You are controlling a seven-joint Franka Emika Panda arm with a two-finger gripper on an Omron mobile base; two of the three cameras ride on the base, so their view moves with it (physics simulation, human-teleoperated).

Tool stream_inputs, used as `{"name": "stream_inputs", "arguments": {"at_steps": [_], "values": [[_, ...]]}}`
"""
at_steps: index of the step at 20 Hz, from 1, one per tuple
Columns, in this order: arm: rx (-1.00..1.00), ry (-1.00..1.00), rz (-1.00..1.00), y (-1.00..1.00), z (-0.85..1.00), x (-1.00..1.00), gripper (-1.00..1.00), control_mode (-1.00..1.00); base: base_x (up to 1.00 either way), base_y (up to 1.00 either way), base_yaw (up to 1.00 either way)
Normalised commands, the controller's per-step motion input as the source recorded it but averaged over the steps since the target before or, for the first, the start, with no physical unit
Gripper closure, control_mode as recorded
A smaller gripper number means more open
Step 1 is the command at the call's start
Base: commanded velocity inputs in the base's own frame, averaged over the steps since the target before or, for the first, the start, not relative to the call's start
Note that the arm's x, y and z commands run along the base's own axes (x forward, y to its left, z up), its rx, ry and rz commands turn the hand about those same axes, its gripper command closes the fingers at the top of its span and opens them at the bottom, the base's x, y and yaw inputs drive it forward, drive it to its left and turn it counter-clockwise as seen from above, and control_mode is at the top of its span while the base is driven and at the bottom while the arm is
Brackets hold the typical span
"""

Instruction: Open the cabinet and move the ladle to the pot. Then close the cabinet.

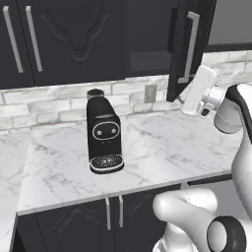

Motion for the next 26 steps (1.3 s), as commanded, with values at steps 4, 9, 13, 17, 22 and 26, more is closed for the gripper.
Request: {"name": "stream_inputs", "arguments": {"at_steps": [4,9,13,17,22,26], "values": [[-0.02,0.00,0.05,0.57,0.42,0.84,-1.00,-1.00,0.00,0.00,0.00],[-0.02,0.01,0.00,0.39,0.30,0.99,-1.00,-1.00,0.00,0.00,0.00],[0.00,0.06,0.00,0.09,0.29,1.00,-1.00,-1.00,0.00,0.00,0.00],[0.00,0.07,0.00,0.00,0.25,1.00,-1.00,-1.00,0.00,0.00,0.00],[-0.05,0.06,-0.05,0.01,0.22,0.97,-1.00,-1.00,0.00,0.00,0.00],[-0.11,0.07,-0.09,0.01,0.10,0.88,-1.00,-1.00,0.00,0.00,0.00]]}}
